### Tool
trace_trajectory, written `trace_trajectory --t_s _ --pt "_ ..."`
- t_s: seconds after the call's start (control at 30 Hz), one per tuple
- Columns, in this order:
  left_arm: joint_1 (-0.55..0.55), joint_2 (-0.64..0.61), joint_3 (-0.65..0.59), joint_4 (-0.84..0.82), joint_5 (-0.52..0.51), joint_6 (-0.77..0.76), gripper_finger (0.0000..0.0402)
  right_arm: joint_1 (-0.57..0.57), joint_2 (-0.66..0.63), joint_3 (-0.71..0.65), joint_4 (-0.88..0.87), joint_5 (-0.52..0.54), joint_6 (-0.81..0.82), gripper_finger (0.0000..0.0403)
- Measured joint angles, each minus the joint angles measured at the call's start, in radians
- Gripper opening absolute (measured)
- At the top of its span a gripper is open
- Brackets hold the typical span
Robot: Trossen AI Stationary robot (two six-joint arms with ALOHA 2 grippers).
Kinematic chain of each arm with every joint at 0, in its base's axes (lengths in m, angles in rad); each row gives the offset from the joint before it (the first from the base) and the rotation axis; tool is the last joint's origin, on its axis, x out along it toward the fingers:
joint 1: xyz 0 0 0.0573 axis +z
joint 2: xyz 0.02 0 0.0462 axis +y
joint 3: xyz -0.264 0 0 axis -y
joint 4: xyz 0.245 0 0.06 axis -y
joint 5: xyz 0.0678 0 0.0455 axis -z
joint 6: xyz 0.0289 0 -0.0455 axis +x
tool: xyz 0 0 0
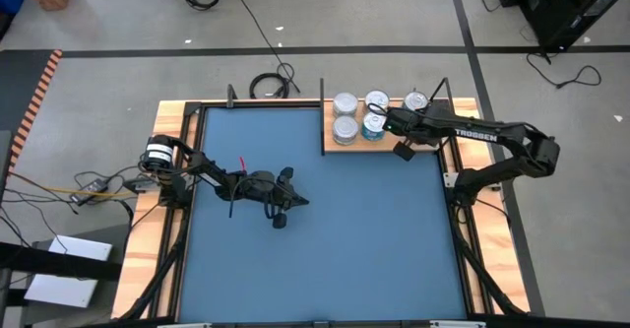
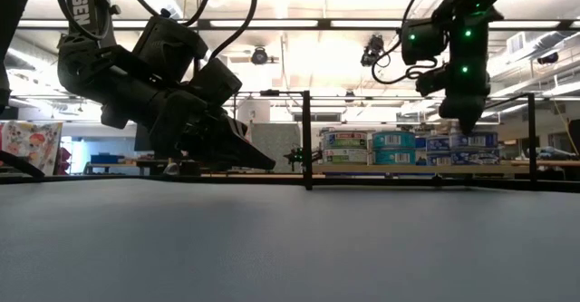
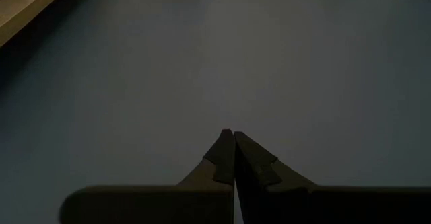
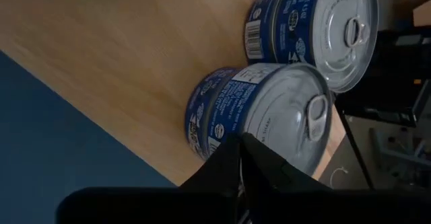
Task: Stack canned seafood by type on shelf
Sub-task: Stack the blue tuna can on to the blue tuna can on the shelf, then return to Home Position
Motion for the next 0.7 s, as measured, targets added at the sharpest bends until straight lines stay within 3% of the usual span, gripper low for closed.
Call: trace_trajectory --t_s 0.43,0.57,0.7 --pt "0.000 0.000 0.000 0.005 0.000 0.000 0.0005 0.015 -0.063 0.000 0.012 0.002 0.018 0.0108" --pt "0.000 0.000 0.000 0.019 0.008 0.000 0.0005 0.046 -0.093 0.000 0.012 0.000 0.034 0.0109" --pt "0.000 0.000 0.000 0.040 0.043 -0.003 0.0005 0.106 -0.131 0.000 0.038 -0.002 0.035 0.0078"
